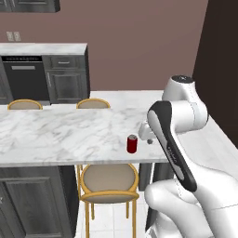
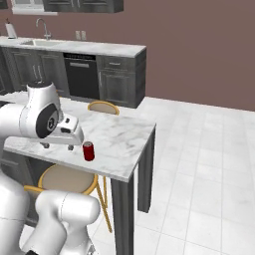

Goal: Four empty soda cans are scattered around the kitchen. Gather all the cans and cluster them next to the stove for recycling.

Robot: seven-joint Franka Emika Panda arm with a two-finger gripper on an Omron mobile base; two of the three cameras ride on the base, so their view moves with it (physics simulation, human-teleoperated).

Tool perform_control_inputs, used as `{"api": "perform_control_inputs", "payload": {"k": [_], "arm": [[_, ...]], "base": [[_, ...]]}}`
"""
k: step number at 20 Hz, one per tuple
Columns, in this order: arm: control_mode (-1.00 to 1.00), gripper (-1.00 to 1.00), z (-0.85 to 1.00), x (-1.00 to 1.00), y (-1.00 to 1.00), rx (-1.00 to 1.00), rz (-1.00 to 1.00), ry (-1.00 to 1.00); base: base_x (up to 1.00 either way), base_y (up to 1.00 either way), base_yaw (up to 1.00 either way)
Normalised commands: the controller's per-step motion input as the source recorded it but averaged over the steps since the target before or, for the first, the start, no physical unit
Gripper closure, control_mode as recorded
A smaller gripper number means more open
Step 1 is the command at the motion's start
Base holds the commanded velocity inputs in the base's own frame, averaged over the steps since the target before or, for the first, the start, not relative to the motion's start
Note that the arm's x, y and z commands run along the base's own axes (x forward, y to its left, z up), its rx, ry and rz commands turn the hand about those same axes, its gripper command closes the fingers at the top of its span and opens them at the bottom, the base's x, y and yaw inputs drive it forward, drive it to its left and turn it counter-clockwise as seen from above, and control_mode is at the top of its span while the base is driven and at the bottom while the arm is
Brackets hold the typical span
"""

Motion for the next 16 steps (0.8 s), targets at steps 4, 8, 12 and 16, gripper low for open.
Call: {"api": "perform_control_inputs", "payload": {"k": [4,8,12,16], "arm": [[-1.0,-1.0,0.01,0.21,0.0,0.0,0.03,0.09],[-1.0,-1.0,0.0,0.2,0.0,0.0,0.02,0.11],[-1.0,-1.0,-0.08,0.17,0.0,0.0,0.01,0.09],[-1.0,-1.0,-0.14,0.14,0.02,-0.01,0.02,0.07]], "base": [[0.0,0.0,0.0],[0.0,0.0,0.0],[0.0,0.0,0.0],[0.0,0.0,0.0]]}}
